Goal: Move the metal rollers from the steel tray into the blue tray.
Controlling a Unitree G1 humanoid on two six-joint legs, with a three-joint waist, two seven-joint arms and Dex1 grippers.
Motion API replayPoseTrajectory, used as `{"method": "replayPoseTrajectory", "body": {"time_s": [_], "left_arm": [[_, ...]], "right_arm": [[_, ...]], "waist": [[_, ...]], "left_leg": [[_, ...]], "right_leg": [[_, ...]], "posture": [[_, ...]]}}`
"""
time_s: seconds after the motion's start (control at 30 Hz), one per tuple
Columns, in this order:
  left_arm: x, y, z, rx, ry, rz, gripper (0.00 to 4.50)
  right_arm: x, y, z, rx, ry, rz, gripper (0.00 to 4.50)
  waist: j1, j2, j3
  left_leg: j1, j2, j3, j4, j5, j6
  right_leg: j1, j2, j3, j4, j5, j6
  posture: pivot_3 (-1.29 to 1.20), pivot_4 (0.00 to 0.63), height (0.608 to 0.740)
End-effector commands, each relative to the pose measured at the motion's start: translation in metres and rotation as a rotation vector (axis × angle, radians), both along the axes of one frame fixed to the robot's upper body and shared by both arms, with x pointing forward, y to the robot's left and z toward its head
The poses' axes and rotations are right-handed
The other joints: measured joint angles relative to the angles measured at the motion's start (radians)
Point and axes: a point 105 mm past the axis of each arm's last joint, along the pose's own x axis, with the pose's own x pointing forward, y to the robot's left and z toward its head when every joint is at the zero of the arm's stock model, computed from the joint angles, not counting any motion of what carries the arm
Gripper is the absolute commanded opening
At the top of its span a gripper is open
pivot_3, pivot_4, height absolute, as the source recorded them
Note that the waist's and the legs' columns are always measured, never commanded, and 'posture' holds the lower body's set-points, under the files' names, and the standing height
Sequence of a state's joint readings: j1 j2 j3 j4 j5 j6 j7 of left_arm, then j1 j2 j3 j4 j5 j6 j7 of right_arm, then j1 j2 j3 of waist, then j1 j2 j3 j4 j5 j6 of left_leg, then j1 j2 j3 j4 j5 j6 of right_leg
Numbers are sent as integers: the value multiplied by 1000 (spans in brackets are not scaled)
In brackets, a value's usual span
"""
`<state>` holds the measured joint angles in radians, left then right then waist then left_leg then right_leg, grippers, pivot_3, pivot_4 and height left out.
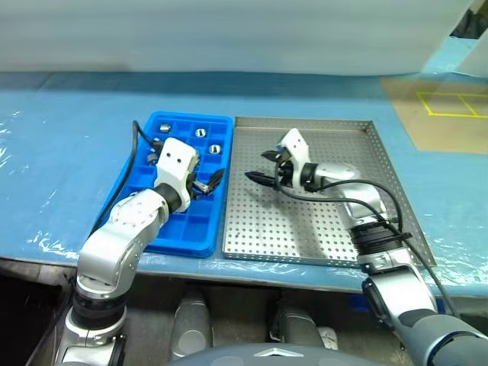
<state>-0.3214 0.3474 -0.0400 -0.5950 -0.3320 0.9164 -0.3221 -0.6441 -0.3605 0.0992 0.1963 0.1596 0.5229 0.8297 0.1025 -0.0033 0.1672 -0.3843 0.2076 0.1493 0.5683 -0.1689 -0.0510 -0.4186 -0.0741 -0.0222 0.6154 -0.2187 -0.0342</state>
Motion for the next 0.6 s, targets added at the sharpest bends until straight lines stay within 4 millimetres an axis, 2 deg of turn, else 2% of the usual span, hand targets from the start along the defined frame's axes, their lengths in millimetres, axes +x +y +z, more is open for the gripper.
{"method": "replayPoseTrajectory", "body": {"time_s": [0.03,0.17,0.27,0.47,0.6], "left_arm": [[1,-18,0,23,-23,-135,3748],[9,-32,-1,27,-15,-239,3748],[15,-35,-7,52,-19,-280,3748],[18,-44,-5,44,-53,-374,3748],[18,-48,-7,50,-62,-410,3748]], "right_arm": [[8,-29,17,21,-46,-136,4271],[22,-68,17,-11,-41,-350,4271],[26,-87,12,-9,-11,-456,4271],[25,-98,-1,4,65,-548,4271],[18,-107,-19,-16,157,-571,4271]], "waist": [[-13,0,0],[-38,0,0],[-49,0,0],[-64,0,0],[-64,0,0]], "left_leg": [[0,0,0,0,0,0],[1,0,1,1,0,0],[1,0,1,3,0,0],[1,0,1,3,0,0],[1,0,1,3,0,1]], "right_leg": [[0,0,0,0,0,0],[-1,0,1,2,0,0],[0,0,2,4,0,0],[0,0,2,4,0,0],[0,0,3,4,0,-1]], "posture": [[-51,150,740],[-105,150,740],[-131,150,740],[-154,150,740],[-149,150,740]]}}
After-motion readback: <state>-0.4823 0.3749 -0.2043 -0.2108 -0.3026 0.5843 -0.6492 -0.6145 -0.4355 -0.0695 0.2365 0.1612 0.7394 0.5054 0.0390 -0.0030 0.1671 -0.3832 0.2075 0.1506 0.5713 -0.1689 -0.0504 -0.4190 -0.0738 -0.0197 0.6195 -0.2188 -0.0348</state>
